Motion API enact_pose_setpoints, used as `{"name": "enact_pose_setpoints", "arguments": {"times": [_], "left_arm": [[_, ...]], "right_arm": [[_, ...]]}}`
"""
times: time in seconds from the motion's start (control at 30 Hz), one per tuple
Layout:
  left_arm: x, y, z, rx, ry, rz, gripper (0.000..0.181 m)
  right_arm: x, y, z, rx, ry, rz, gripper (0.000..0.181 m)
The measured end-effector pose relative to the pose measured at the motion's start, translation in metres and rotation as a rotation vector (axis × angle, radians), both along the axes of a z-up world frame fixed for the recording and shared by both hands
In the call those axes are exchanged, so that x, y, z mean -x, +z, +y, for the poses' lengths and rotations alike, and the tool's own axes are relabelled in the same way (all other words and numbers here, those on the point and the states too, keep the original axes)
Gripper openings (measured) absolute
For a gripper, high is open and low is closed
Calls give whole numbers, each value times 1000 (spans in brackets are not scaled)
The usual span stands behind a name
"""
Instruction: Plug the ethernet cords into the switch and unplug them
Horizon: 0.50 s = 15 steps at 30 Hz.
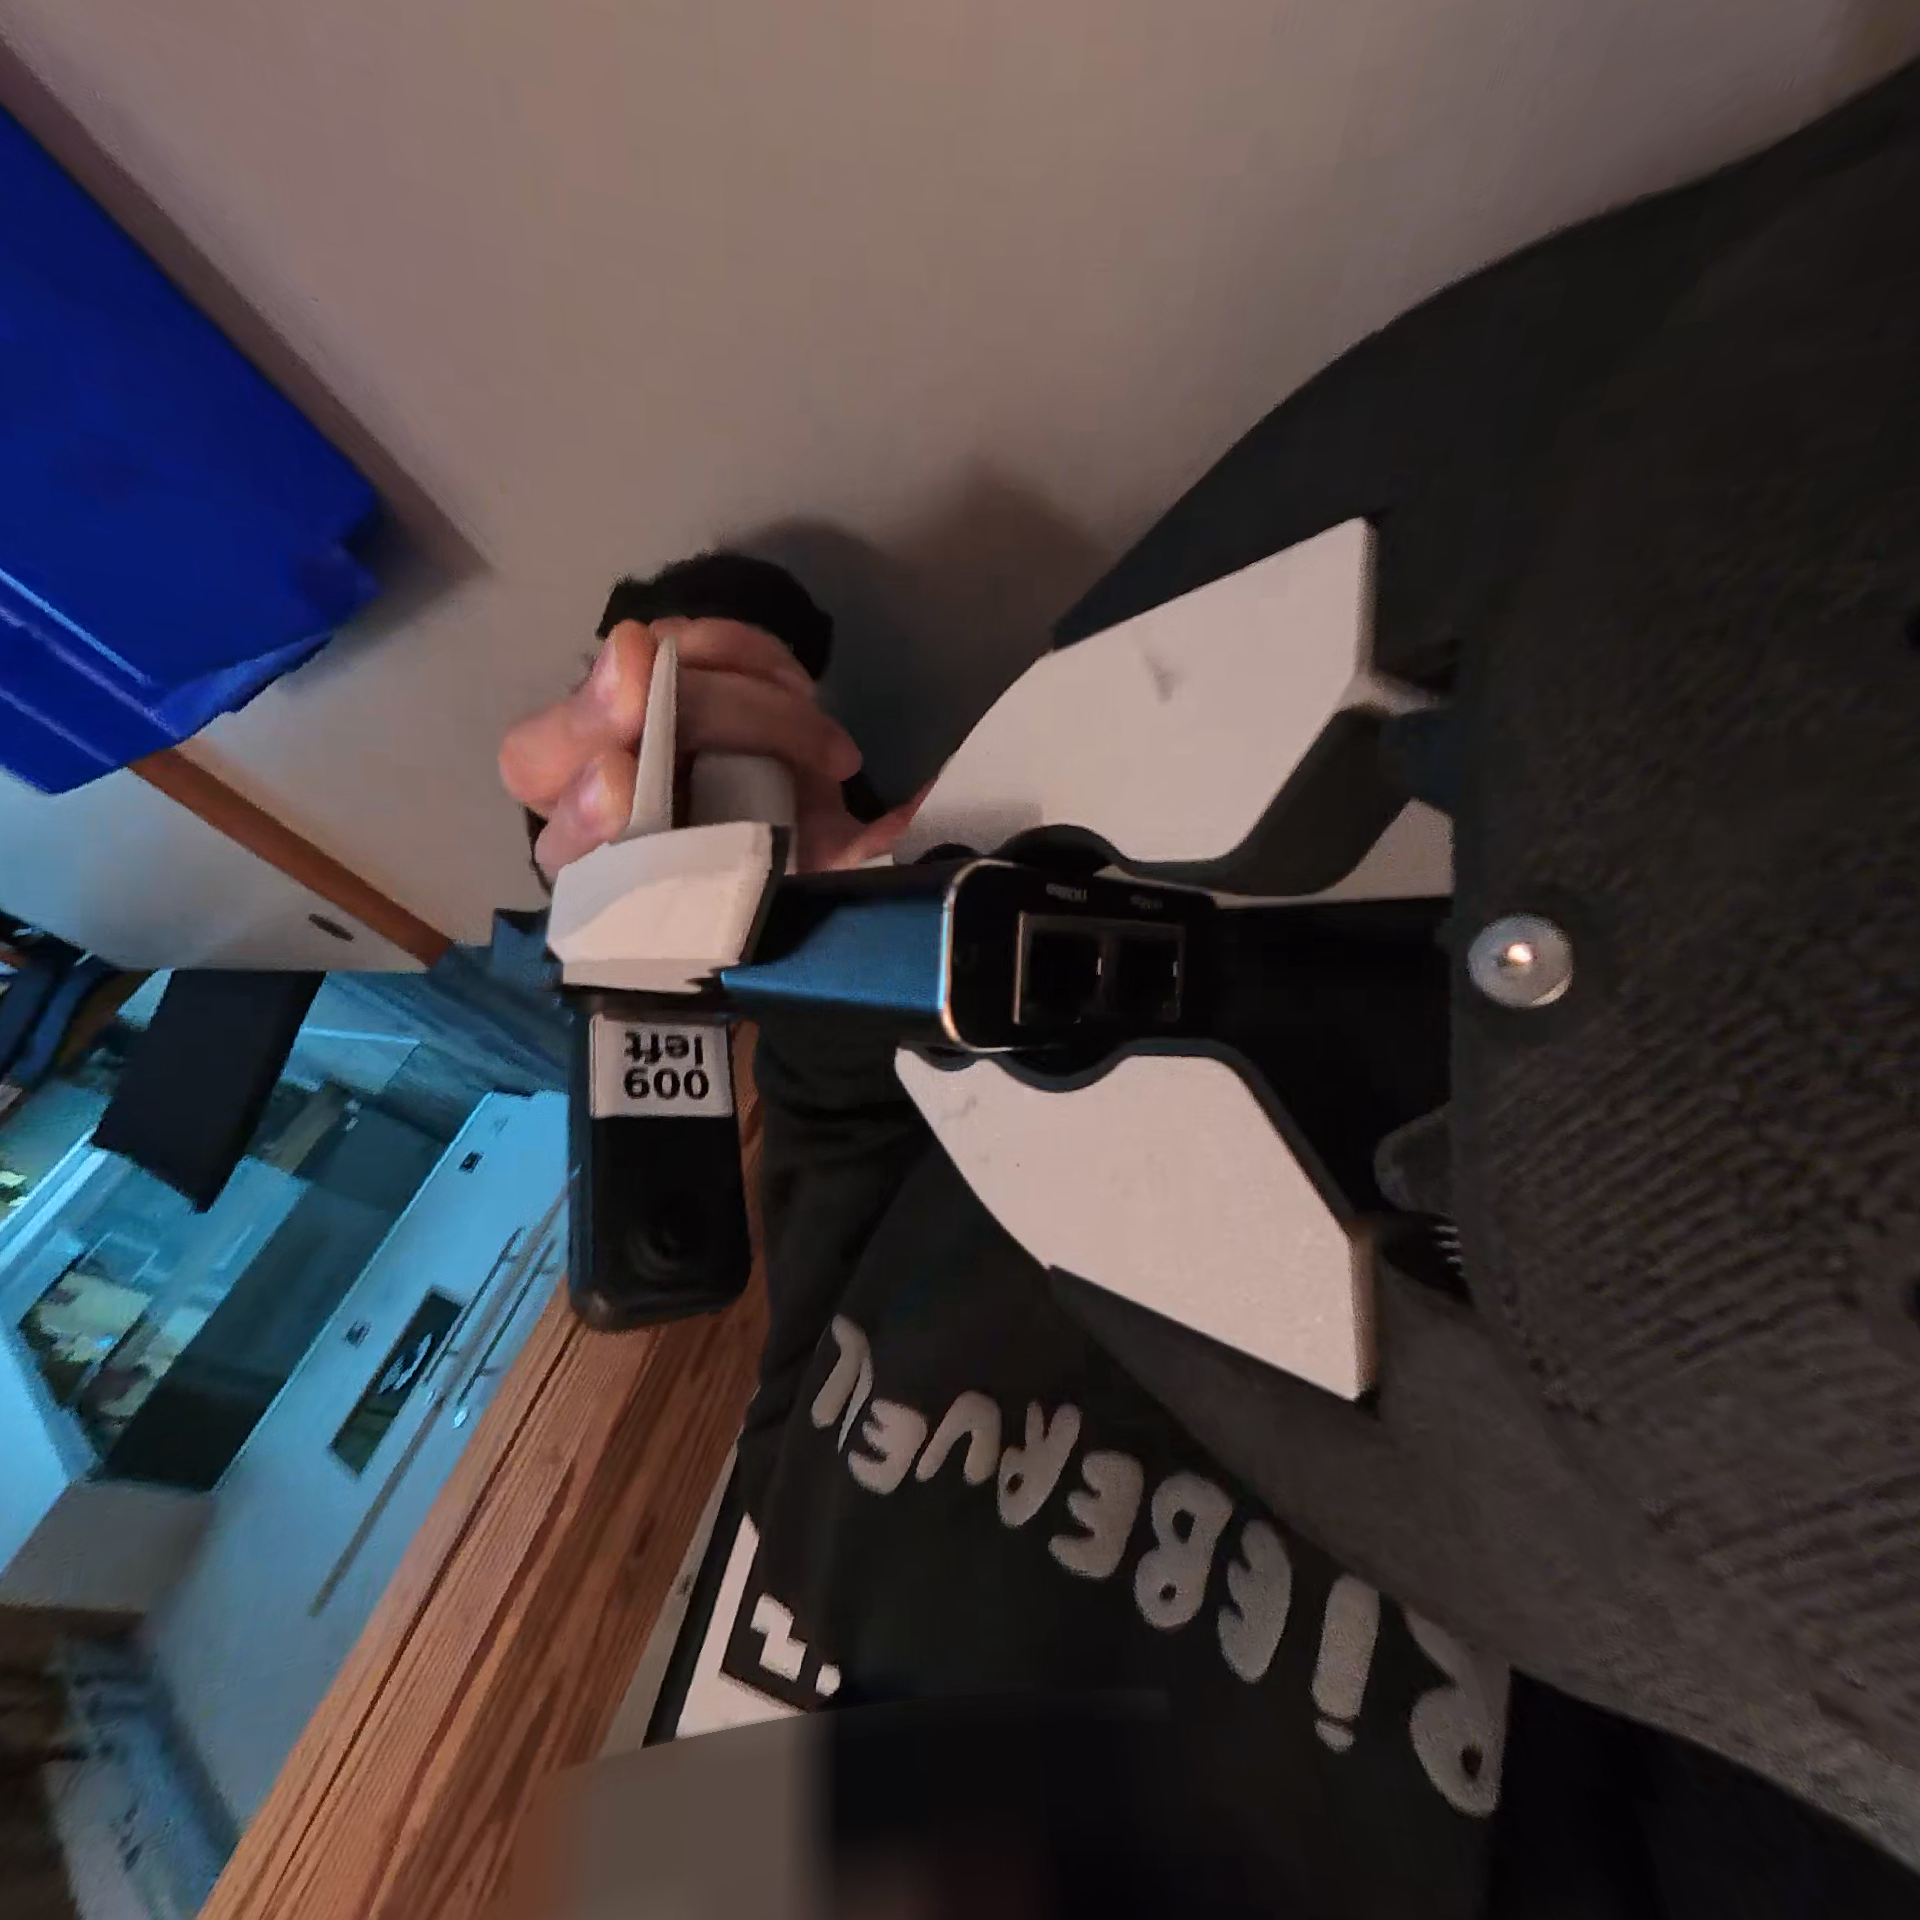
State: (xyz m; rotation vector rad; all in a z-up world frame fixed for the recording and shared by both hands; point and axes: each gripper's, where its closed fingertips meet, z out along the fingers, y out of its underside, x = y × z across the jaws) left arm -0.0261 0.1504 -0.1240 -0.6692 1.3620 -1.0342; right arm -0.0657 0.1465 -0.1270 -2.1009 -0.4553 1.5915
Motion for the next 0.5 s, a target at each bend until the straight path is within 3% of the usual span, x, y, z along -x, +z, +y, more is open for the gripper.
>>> {"name": "enact_pose_setpoints", "arguments": {"times": [0.17,0.23,0.3,0.43,0.5], "left_arm": [[-10,-15,7,-28,98,71,63],[-10,-13,12,-10,135,55,75],[-7,-8,17,54,142,32,81],[-1,3,26,194,120,-23,78],[1,7,30,243,119,-46,76]], "right_arm": [[-16,-13,6,-20,2,-188,26],[-43,-9,18,-58,-40,-324,26],[-94,-3,43,-128,-152,-548,26],[-231,19,89,-199,-327,-1093,26],[-299,26,103,-191,-313,-1371,25]]}}
